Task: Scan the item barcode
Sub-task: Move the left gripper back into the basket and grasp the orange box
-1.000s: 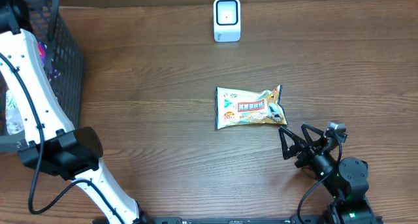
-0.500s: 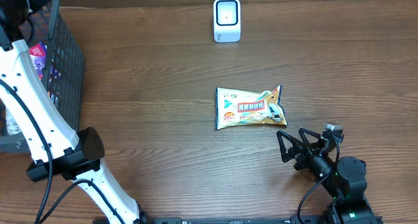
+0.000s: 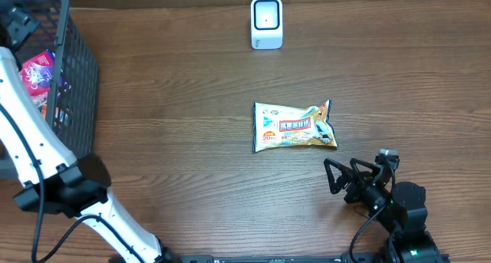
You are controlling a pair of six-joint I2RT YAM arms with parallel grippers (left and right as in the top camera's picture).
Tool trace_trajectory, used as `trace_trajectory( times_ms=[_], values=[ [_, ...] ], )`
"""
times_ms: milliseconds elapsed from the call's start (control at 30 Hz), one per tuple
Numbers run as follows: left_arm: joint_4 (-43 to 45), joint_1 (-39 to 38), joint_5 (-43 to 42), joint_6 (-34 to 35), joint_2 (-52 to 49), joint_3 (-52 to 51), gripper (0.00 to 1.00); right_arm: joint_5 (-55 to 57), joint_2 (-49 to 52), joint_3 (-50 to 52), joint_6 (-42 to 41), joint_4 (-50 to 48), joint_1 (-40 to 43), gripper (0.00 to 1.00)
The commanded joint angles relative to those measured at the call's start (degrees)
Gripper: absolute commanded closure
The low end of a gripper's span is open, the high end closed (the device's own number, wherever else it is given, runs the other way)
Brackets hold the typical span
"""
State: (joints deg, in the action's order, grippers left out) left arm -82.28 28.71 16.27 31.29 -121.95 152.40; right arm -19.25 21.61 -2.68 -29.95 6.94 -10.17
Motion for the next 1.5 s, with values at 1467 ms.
trace_trajectory(
  times_ms=[1467],
  values=[
    [42.73,5.40,-2.05,8.33,0.33,-59.95,0.00,1.16,-0.24,-1.57,4.68,3.74,-0.22,0.00]
  ],
)
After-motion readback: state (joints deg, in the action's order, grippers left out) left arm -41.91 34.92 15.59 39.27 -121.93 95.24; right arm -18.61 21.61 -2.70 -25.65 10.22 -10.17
